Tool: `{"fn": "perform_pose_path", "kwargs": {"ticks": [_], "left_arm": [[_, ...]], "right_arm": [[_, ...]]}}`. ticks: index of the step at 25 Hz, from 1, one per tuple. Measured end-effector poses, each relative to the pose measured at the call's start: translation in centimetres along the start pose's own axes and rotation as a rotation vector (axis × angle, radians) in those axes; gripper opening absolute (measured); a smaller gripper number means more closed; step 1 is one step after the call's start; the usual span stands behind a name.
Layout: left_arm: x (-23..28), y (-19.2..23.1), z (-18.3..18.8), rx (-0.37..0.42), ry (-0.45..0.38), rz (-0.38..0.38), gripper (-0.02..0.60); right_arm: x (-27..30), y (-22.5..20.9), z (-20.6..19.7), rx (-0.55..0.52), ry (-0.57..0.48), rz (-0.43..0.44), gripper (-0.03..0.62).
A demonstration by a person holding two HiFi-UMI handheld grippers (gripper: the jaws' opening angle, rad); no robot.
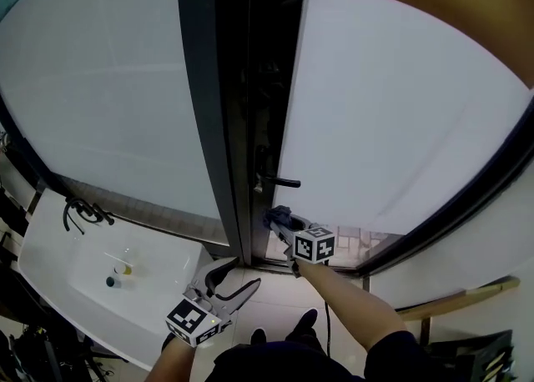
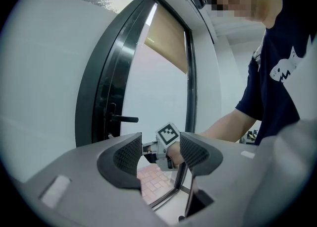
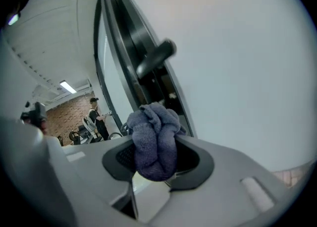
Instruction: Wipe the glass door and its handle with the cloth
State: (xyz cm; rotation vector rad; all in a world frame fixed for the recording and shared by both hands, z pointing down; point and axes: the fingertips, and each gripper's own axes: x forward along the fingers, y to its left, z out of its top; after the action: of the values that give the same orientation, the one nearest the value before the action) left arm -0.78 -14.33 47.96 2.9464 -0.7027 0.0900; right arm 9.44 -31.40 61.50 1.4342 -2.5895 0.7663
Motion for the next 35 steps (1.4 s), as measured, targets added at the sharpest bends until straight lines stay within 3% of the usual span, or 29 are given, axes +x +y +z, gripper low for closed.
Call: {"fn": "perform_pose_path", "kwargs": {"ticks": [10,15,20,26,35], "left_arm": [[1.3,-2.3,0.8,0.028,-0.016,-0.139,0.238],[2.0,-4.4,1.8,0.041,-0.016,-0.174,0.238],[1.6,-7.3,1.9,0.049,-0.025,-0.178,0.238],[0.5,-13.0,2.6,0.062,-0.021,-0.173,0.238],[-3.7,-22.0,1.4,0.084,-0.003,-0.190,0.238]], "right_arm": [[-18.0,6.6,6.1,-0.218,-0.230,0.005,0.152],[-26.0,7.2,6.7,-0.216,-0.321,-0.066,0.152],[-32.3,7.9,5.8,-0.162,-0.386,-0.083,0.153],[-39.2,10.3,3.2,-0.223,-0.390,-0.112,0.153],[-46.2,15.9,-1.8,-0.245,-0.408,-0.089,0.152]]}}
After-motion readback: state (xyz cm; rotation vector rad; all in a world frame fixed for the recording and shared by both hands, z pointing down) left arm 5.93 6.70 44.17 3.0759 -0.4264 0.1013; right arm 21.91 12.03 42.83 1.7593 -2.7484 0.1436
